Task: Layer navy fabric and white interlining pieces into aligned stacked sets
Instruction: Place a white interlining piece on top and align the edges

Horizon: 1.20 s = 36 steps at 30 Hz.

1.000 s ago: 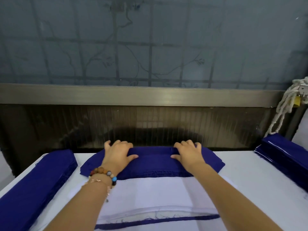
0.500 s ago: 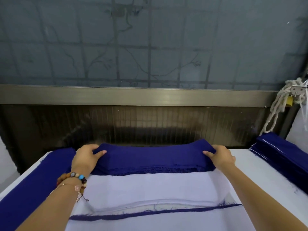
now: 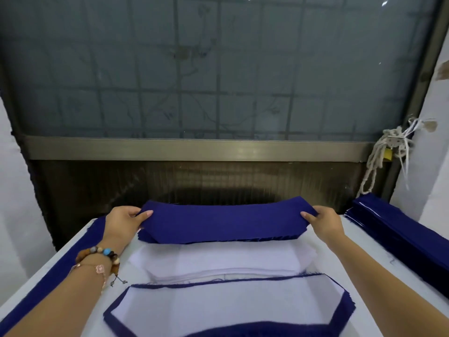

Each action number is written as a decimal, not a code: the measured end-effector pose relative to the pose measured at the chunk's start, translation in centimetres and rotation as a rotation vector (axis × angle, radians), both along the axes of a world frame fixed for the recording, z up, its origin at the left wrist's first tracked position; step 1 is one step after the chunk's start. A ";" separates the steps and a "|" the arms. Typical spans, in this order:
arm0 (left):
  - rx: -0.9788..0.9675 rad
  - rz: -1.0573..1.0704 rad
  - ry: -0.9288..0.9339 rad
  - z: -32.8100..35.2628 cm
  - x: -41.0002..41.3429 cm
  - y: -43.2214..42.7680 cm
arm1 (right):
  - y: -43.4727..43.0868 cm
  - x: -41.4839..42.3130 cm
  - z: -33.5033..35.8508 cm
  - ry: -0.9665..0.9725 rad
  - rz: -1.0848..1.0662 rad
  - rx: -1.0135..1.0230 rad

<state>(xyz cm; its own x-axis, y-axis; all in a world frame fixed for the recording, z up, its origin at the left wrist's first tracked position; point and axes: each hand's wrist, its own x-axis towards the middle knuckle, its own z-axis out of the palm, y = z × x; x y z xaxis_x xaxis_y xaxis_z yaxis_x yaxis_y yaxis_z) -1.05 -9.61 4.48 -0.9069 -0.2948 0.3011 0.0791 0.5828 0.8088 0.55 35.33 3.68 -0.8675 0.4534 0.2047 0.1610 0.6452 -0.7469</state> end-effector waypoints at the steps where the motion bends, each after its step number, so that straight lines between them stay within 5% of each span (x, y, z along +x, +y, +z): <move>1: 0.024 -0.014 -0.038 -0.1 1.0 -0.2 | 0.1 0.9 -0.1 0.001 0.014 -0.013; 8: 0.133 -0.025 -0.140 -2.9 7.8 -1.8 | 0.5 7.3 -2.7 -0.133 0.073 -0.009; 15: 0.218 -0.037 -0.096 -6.1 11.9 -2.2 | 0.1 13.1 -5.9 -0.051 0.068 -0.118; 28: 0.194 -0.006 0.023 -8.2 14.4 -1.5 | -0.1 15.4 -7.6 0.115 0.025 -0.136; 36: 0.037 0.003 0.010 -9.0 14.4 -1.5 | -0.3 15.4 -8.0 0.061 0.045 -0.071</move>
<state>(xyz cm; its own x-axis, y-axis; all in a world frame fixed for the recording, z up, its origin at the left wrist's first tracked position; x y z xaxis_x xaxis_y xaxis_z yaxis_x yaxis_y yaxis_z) 13.39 -11.11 -4.50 -0.9029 -0.3086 0.2991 0.0858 0.5526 0.8290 15.92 35.07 -4.31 -0.8742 0.4297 0.2261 0.0862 0.5957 -0.7985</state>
